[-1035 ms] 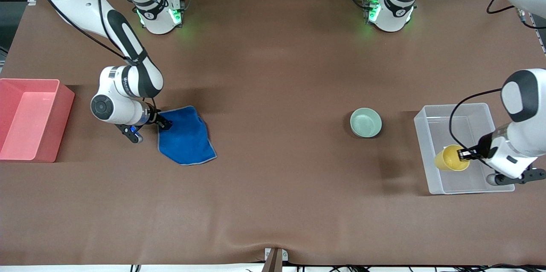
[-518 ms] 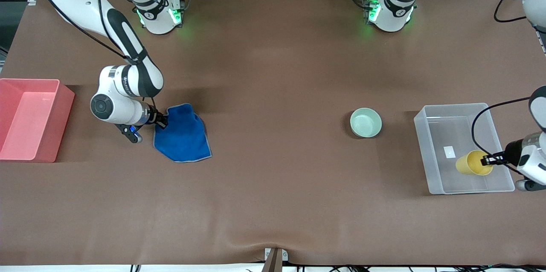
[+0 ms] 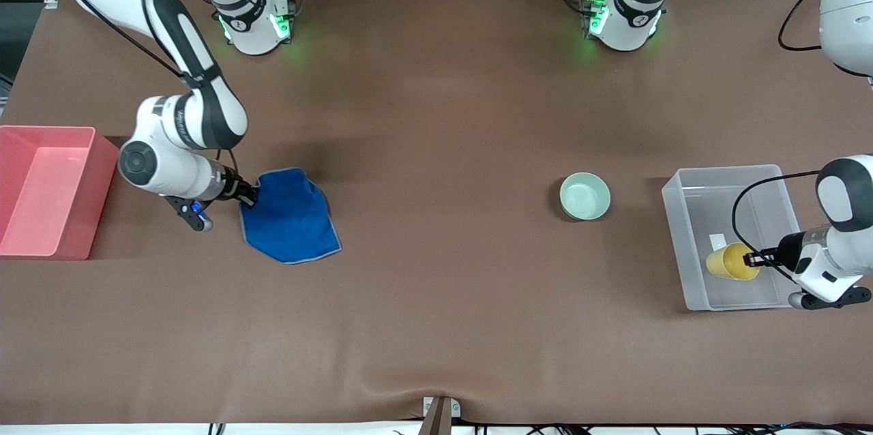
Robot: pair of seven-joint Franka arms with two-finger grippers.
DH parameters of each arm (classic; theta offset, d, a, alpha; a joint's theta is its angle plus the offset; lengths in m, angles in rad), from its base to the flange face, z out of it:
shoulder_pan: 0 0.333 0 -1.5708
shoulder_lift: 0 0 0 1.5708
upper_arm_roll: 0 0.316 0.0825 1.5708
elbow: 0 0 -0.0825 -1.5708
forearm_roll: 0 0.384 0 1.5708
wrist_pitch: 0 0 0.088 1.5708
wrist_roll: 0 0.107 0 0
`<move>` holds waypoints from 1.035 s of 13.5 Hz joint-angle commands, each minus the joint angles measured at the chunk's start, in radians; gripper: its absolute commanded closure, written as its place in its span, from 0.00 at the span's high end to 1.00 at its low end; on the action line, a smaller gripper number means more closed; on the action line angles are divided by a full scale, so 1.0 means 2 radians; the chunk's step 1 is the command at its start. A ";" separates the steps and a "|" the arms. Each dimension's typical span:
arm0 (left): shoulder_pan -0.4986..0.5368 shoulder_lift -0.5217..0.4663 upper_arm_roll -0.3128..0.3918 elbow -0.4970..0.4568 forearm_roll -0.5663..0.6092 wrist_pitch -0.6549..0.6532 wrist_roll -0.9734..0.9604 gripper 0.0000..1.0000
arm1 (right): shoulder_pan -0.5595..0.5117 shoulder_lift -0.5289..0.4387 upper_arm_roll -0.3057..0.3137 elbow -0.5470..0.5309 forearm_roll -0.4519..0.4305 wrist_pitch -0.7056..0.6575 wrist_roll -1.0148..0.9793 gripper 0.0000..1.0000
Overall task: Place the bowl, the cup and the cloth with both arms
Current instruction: 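Lift the blue cloth toward the pink bin while the left gripper releases the cup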
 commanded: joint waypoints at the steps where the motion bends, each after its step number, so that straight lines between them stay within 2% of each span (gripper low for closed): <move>1: -0.001 0.009 0.001 0.011 -0.007 0.002 0.006 0.00 | -0.019 -0.026 0.000 0.037 0.004 -0.060 0.008 0.00; 8: -0.001 0.028 0.001 0.002 0.000 0.043 0.006 0.00 | -0.066 -0.056 0.000 0.132 -0.022 -0.184 -0.033 0.00; 12: -0.001 0.047 0.001 0.002 0.001 0.080 0.006 0.00 | -0.115 -0.057 0.000 0.171 -0.026 -0.250 -0.156 0.00; 14: -0.001 0.054 0.001 0.002 0.001 0.090 0.006 0.00 | -0.135 -0.058 0.000 0.192 -0.026 -0.284 -0.187 0.00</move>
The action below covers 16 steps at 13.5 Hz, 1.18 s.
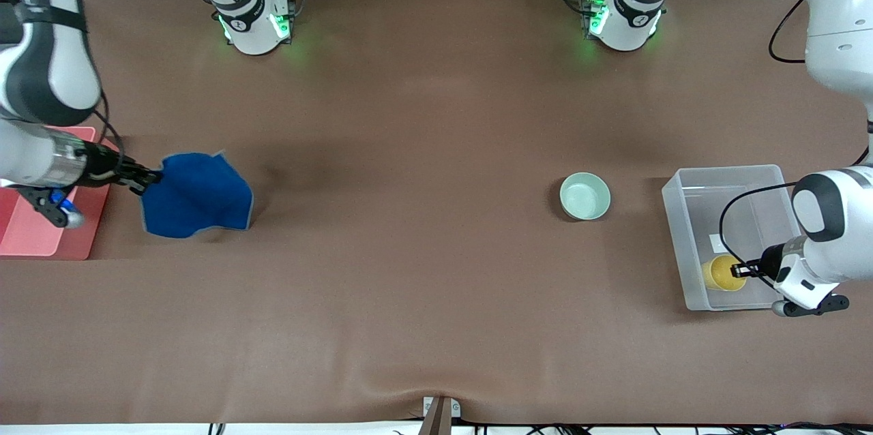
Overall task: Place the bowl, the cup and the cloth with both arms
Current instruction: 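Lift the blue cloth toward the pink bin while the left gripper releases the cup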
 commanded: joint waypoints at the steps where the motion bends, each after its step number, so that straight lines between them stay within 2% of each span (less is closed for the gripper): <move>1: -0.001 0.009 0.001 0.004 0.001 0.013 0.006 0.00 | -0.028 -0.005 0.006 0.035 -0.009 -0.050 -0.041 0.00; 2: -0.001 0.007 0.001 0.004 0.001 0.013 0.007 0.16 | -0.038 -0.012 0.007 0.046 -0.015 -0.068 -0.052 0.00; 3: -0.003 0.005 0.001 0.004 0.001 0.012 0.006 0.45 | -0.043 -0.018 0.007 0.049 -0.020 -0.079 -0.062 0.00; 4: -0.002 0.002 0.001 0.004 0.001 0.008 0.006 0.99 | -0.048 -0.030 0.007 0.049 -0.024 -0.084 -0.071 0.00; 9: -0.001 -0.031 0.000 0.007 0.001 -0.041 0.004 1.00 | -0.059 -0.064 0.007 0.049 -0.028 -0.126 -0.129 0.00; 11: 0.001 -0.059 -0.002 0.008 0.001 -0.079 0.005 1.00 | -0.058 -0.079 0.009 0.052 -0.053 -0.132 -0.176 0.00; 14: -0.002 -0.100 -0.004 0.008 -0.005 -0.119 0.004 1.00 | -0.059 -0.094 0.006 0.054 -0.059 -0.137 -0.273 0.00; 16: -0.009 -0.110 -0.014 0.008 -0.008 -0.128 -0.003 1.00 | -0.070 -0.112 0.007 0.054 -0.066 -0.136 -0.302 0.00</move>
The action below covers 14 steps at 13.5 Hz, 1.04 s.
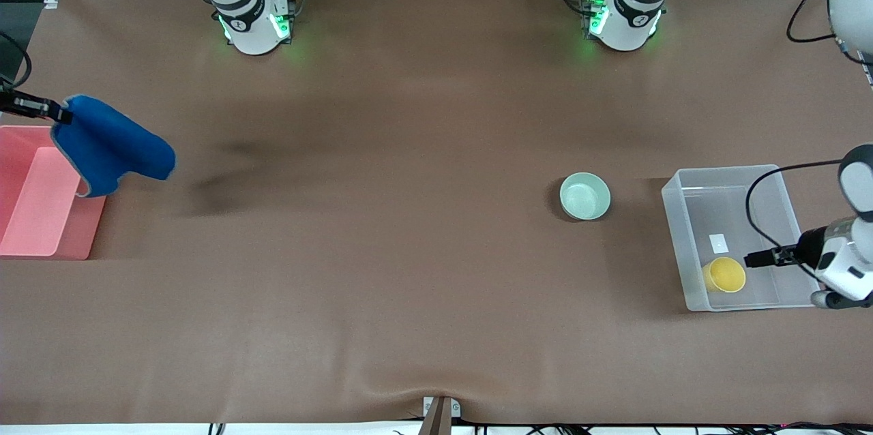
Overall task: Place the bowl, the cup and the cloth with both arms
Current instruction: 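Hold the cloth over the pink bin while the left gripper reaches the bowl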
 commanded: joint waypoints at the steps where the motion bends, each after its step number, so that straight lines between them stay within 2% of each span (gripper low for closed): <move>1: -0.009 -0.019 -0.023 -0.011 -0.007 -0.013 -0.016 1.00 | -0.021 -0.034 0.007 -0.003 -0.009 -0.005 -0.040 0.00; 3: -0.014 -0.019 -0.048 -0.011 -0.005 -0.014 -0.070 1.00 | -0.022 -0.051 0.006 -0.003 -0.010 -0.005 -0.054 0.00; 6: -0.019 -0.019 -0.070 -0.023 -0.008 -0.025 -0.084 1.00 | -0.028 -0.062 0.005 0.023 -0.031 -0.024 -0.121 0.00; 8: -0.022 -0.015 -0.080 -0.033 -0.019 -0.024 -0.090 1.00 | -0.053 -0.059 0.006 0.057 -0.033 -0.042 -0.180 0.00; 11: -0.040 -0.020 -0.083 -0.061 -0.019 -0.020 -0.119 1.00 | -0.101 -0.055 0.007 0.060 -0.033 -0.045 -0.259 0.00; 14: -0.064 -0.028 -0.083 -0.101 -0.014 0.011 -0.153 1.00 | -0.150 -0.040 0.007 0.059 -0.035 -0.045 -0.297 0.00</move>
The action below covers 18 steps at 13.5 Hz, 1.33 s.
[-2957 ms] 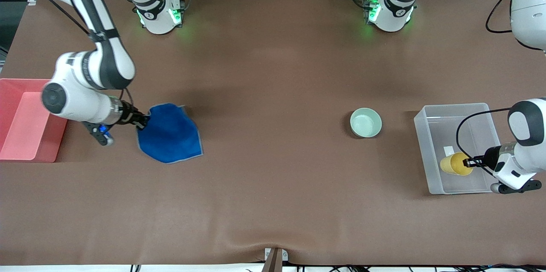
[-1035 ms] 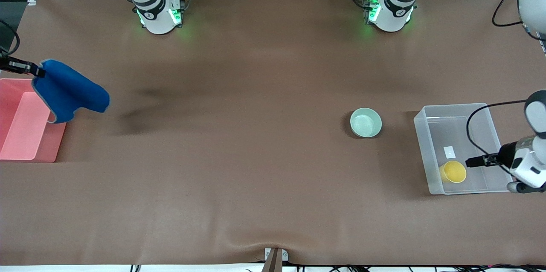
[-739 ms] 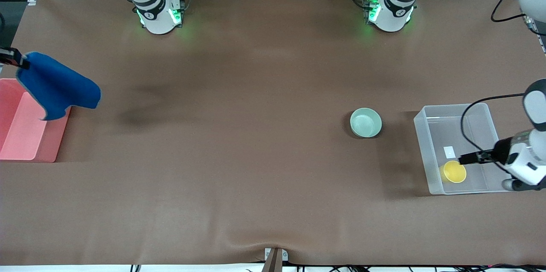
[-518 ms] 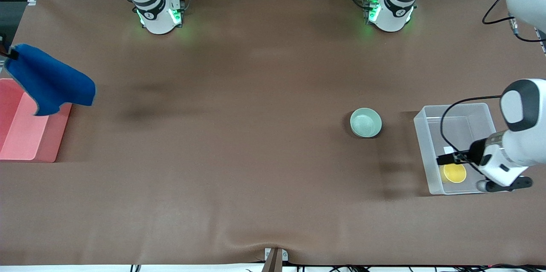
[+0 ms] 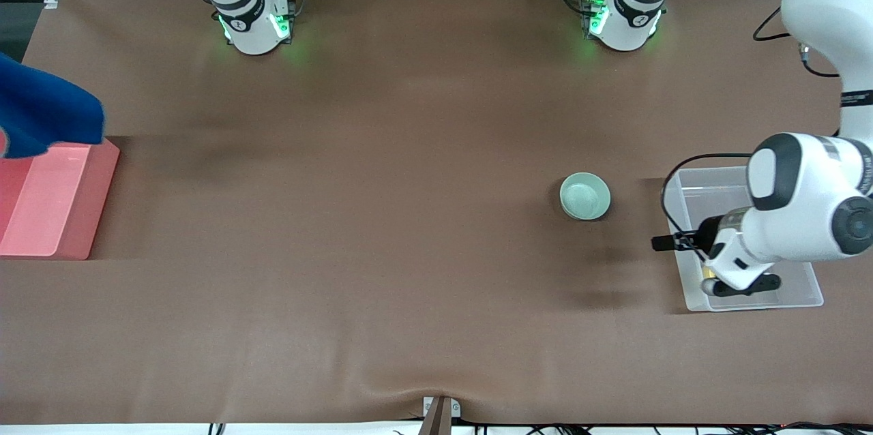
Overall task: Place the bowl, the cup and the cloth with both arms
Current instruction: 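Hold the cloth over the pink bin while the left gripper reaches the bowl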
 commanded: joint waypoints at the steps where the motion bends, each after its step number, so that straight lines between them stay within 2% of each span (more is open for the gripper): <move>1: -0.019 -0.020 0.001 -0.052 -0.002 0.043 -0.032 1.00 | -0.044 0.025 0.009 0.008 -0.012 -0.005 -0.052 0.00; 5: -0.041 -0.049 0.001 -0.156 0.001 0.137 -0.058 1.00 | -0.081 0.055 0.009 0.009 -0.033 0.013 -0.125 0.00; 9: -0.042 -0.074 0.001 -0.235 0.013 0.163 -0.071 1.00 | -0.116 0.089 0.009 0.009 -0.036 0.062 -0.223 0.00; 12: -0.040 -0.090 0.001 -0.295 0.033 0.215 -0.071 0.99 | -0.137 0.121 0.009 0.008 -0.030 0.088 -0.295 0.00; 13: -0.042 -0.087 0.001 -0.305 0.033 0.233 -0.075 0.92 | -0.143 0.130 0.009 0.008 -0.030 0.089 -0.309 0.00; 14: -0.043 -0.084 0.001 -0.311 0.034 0.243 -0.083 0.90 | -0.145 0.137 0.009 0.005 -0.028 0.090 -0.313 0.00; 15: -0.052 -0.083 0.001 -0.315 0.034 0.245 -0.095 0.81 | -0.145 0.140 0.010 0.003 -0.023 0.091 -0.314 0.00; 17: -0.056 -0.080 0.002 -0.319 0.039 0.245 -0.101 0.49 | -0.142 0.151 0.010 0.002 -0.014 0.101 -0.329 0.00; 18: -0.055 -0.080 0.001 -0.319 0.052 0.245 -0.101 0.41 | -0.141 0.159 0.010 0.002 -0.013 0.113 -0.348 0.00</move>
